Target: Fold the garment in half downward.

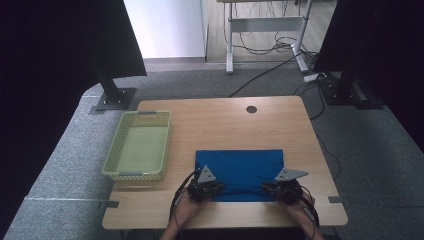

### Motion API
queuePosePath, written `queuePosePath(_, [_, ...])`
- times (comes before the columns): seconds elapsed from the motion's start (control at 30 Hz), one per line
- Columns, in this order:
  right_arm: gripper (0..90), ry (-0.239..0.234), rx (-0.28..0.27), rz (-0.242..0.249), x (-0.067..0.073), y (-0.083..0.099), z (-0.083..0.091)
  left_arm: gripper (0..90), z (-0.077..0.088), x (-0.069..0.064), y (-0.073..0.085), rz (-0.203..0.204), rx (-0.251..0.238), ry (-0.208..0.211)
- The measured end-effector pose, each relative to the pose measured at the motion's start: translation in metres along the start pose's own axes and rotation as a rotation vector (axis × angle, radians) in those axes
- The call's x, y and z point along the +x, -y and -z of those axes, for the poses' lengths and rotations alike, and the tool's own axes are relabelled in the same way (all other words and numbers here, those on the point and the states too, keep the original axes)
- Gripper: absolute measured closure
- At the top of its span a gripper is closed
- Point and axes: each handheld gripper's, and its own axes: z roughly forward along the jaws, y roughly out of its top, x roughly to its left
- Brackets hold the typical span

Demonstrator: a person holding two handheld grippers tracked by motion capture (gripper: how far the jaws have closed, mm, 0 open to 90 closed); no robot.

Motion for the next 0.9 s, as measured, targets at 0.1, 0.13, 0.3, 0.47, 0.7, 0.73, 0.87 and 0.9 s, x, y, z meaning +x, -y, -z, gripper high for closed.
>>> queuePosePath(0.1, [77.4,-0.020,0.003,-0.016,0.001,0.004,0.003,81.2,0.003,0.000,0.005,0.026,0.007,0.047])
queuePosePath(0.13, [76.0,-0.026,0.004,-0.022,0.001,0.006,0.005,79.5,0.006,0.002,0.005,0.043,-0.004,0.061])
queuePosePath(0.3, [71.0,-0.008,-0.030,-0.028,-0.002,0.004,0.016,68.7,0.017,0.014,-0.005,0.113,-0.086,0.063])
queuePosePath(0.47, [67.1,0.024,-0.051,-0.056,-0.013,-0.001,0.014,56.0,0.008,0.021,-0.015,0.114,-0.087,0.021])
queuePosePath(0.7, [54.7,0.059,0.017,-0.048,-0.017,0.003,-0.009,50.3,-0.016,0.013,-0.008,0.036,-0.002,-0.006])
queuePosePath(0.73, [53.4,0.063,0.021,-0.034,-0.015,0.004,-0.009,49.6,-0.015,0.011,-0.006,0.026,0.007,-0.008])
queuePosePath(0.87, [50.6,0.054,0.031,-0.017,-0.005,0.010,-0.004,48.1,-0.008,0.004,0.001,0.012,0.016,-0.004])
queuePosePath(0.9, [50.5,0.052,0.033,-0.011,-0.003,0.012,-0.003,47.8,-0.006,0.003,0.004,0.011,0.017,-0.003])
